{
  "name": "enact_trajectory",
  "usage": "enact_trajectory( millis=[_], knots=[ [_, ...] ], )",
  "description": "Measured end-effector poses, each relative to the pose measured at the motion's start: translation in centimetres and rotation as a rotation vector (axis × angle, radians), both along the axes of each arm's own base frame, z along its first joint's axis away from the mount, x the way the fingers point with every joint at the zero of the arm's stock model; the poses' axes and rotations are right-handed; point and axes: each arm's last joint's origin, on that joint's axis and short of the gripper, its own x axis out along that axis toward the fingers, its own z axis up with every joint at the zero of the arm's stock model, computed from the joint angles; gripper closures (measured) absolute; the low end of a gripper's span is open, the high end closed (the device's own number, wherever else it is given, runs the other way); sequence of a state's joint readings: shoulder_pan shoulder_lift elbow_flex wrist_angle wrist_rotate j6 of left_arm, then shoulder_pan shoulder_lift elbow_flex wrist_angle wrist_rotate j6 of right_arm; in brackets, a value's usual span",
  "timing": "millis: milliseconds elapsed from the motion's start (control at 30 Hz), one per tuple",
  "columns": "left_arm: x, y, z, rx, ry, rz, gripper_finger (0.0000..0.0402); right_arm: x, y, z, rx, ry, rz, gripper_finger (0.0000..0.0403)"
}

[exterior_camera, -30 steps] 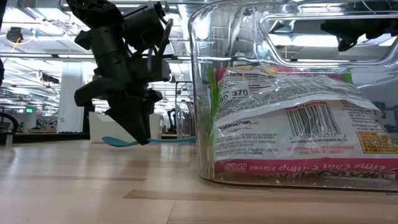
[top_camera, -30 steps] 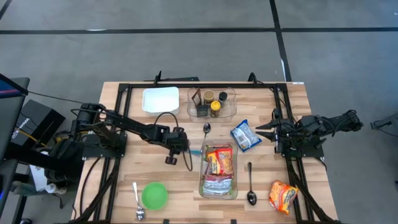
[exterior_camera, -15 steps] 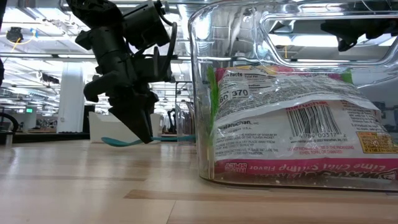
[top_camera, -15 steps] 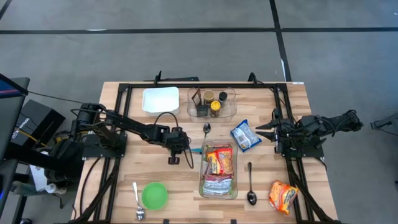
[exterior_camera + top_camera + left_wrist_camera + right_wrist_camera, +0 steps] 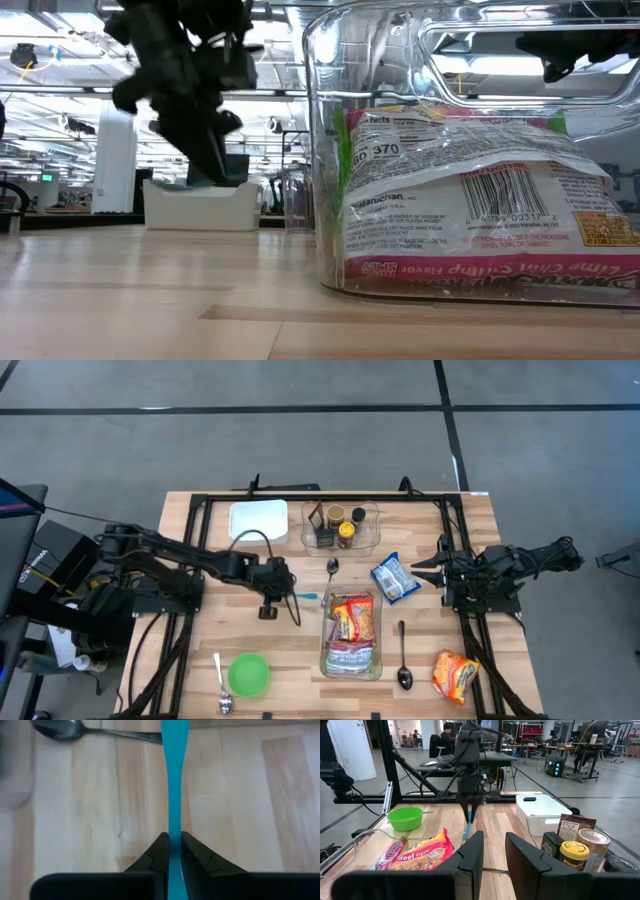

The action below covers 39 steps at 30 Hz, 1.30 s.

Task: Pick & Place Food Item
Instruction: Put the blue spoon into the white bin

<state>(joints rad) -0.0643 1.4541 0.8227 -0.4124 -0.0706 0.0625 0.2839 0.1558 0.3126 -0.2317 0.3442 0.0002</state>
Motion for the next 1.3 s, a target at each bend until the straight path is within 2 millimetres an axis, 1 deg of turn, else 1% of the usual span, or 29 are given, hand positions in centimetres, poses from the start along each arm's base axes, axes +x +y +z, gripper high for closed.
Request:
enact_trajectory(
  millis=[100,233,467,1000,1300],
  knots=[
    [-1.0,0.8,1.3,0.006,-0.005,0.022,0.0381,0.0,0.0,0.0,0.0,0.0,0.0,0.0328],
    [-2.3,2.2,2.6,0.013,-0.008,0.065,0.0382,0.0,0.0,0.0,0.0,0.0,0.0,0.0328],
    [-3.7,5.0,4.1,0.055,-0.035,0.121,0.0383,0.0,0.0,0.0,0.0,0.0,0.0,0.0328],
    [-7.0,13.0,4.3,0.15,0.02,0.33,0.0383,0.0,0.0,0.0,0.0,0.0,-0.001,0.0328],
    [-8.6,16.0,4.4,0.183,0.016,0.42,0.0383,0.0,0.0,0.0,0.0,0.0,0.0,0.0328]
  ],
)
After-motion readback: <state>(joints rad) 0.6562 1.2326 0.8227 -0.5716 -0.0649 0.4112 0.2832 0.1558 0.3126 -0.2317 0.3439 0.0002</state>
